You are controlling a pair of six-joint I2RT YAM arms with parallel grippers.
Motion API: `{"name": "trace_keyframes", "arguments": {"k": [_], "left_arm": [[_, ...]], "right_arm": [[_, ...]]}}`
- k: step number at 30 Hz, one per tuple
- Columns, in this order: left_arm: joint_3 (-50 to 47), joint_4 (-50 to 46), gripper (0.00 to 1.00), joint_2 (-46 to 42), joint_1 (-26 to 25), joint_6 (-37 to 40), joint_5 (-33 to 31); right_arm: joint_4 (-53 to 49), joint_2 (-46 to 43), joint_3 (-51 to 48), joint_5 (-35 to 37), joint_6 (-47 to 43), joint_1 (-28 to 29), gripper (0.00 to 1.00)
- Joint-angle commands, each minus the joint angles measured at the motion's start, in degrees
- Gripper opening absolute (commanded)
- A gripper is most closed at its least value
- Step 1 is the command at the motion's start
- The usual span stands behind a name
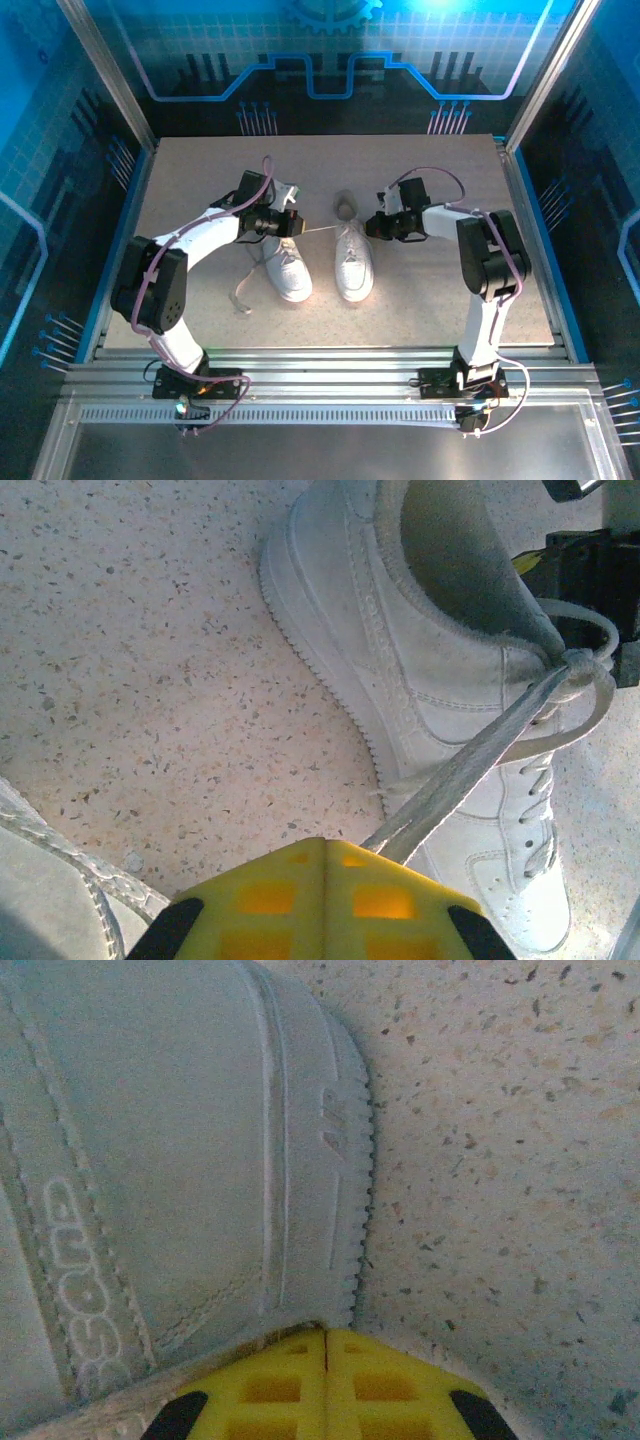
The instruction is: Tie the shoes
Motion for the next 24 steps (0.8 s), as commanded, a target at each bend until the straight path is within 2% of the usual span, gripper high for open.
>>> {"name": "trace_keyframes", "arguments": {"k": [1, 6, 11, 17, 24], "left_arm": [[-1.23, -0.29, 0.0, -2.97, 0.4, -2.2, 1.71], [-5.25, 3.3, 0.0, -5.31, -1.67, -2.88, 0.56], [-8.92, 8.54, 0.0, -2.51, -3.46, -2.6, -2.22], [-9.62, 7.99, 0.0, -2.75, -4.69, -2.97, -8.61], [-10.71, 6.69, 0.0, -5.44, -3.64, -3.25, -12.17]], "right_arm": [[-7.32, -9.02, -1.02, 6.51, -2.37, 0.63, 0.0], [-15.97, -22.86, -0.78, 21.46, -8.9, 0.45, 0.0], [-15.38, -29.62, -5.98, 29.49, -12.92, 0.28, 0.0], [-17.95, -33.66, -8.13, 32.94, -18.43, 0.29, 0.0], [-21.84, -27.71, -1.29, 32.03, -23.65, -0.96, 0.0]]}}
